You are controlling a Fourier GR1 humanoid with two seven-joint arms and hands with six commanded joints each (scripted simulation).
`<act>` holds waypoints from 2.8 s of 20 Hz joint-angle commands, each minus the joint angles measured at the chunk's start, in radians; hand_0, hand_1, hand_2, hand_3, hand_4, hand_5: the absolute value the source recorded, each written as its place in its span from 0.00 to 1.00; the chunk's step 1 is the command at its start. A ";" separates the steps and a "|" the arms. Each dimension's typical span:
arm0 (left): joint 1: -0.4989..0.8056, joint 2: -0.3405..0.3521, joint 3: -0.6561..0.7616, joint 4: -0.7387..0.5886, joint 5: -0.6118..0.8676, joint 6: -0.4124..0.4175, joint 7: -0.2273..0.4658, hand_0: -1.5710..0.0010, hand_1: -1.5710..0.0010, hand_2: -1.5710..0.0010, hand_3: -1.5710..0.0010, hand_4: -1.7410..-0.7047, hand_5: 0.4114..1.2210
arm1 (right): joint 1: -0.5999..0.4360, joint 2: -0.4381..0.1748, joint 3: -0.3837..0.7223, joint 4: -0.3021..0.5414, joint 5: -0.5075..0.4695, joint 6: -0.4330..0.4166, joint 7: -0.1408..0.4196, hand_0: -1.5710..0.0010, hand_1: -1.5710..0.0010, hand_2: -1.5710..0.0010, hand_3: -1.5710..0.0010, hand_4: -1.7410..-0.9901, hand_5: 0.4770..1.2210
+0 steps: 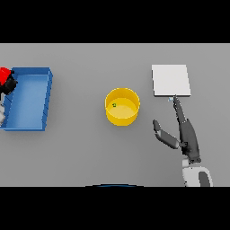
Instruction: Pick up the red beaker and tilt it to pour out 1 green nut into yellow bowl. Pick up the yellow bowl and place it on the metallic measuring scale.
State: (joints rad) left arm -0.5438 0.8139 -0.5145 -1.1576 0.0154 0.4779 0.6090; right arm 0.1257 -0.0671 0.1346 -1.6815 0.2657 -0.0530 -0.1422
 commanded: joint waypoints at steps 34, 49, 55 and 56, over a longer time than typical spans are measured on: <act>0.019 0.058 -0.001 -0.073 0.165 -0.245 -0.099 1.00 1.00 1.00 1.00 0.91 0.38 | -0.440 -0.303 0.269 0.118 0.409 0.288 0.085 1.00 1.00 1.00 1.00 0.63 0.25; -0.001 0.045 -0.013 -0.064 0.155 -0.251 -0.101 1.00 1.00 1.00 1.00 0.91 0.40 | -0.696 -0.269 0.435 0.407 0.488 0.455 -0.019 1.00 1.00 1.00 1.00 0.65 0.27; 0.005 0.057 -0.005 -0.067 0.159 -0.252 -0.101 1.00 1.00 1.00 1.00 0.91 0.40 | -0.745 -0.252 0.473 0.476 0.504 0.510 -0.016 1.00 1.00 1.00 1.00 0.59 0.26; 0.009 0.053 -0.006 -0.065 0.162 -0.253 -0.108 1.00 1.00 1.00 1.00 0.91 0.40 | -0.747 -0.249 0.480 0.485 0.510 0.517 -0.009 1.00 1.00 1.00 1.00 0.58 0.26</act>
State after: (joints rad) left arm -0.5341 0.8670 -0.5211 -1.2225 0.1771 0.2250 0.5015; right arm -0.6209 -0.3161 0.6151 -1.1961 0.7754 0.4636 -0.1500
